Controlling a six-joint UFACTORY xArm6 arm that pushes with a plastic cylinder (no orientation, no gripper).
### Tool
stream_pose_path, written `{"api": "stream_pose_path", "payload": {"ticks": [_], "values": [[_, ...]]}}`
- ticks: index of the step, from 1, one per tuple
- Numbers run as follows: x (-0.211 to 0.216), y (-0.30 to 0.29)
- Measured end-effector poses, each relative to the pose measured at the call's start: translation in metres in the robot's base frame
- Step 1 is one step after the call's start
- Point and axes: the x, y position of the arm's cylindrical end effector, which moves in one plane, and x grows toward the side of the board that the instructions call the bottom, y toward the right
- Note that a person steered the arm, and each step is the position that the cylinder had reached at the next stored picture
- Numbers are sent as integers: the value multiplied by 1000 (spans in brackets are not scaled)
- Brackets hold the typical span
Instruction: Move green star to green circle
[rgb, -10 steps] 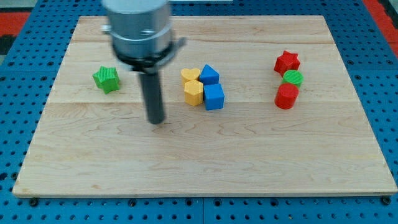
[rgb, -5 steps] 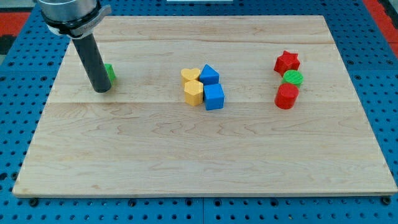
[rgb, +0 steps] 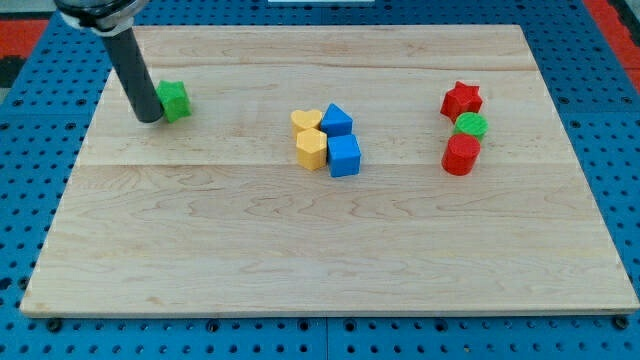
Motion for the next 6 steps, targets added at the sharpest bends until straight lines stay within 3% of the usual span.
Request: {"api": "stream_pose_path", "payload": {"ticks": [2,4,6], "values": [[-43,40],[-57,39],[-111,42]]}}
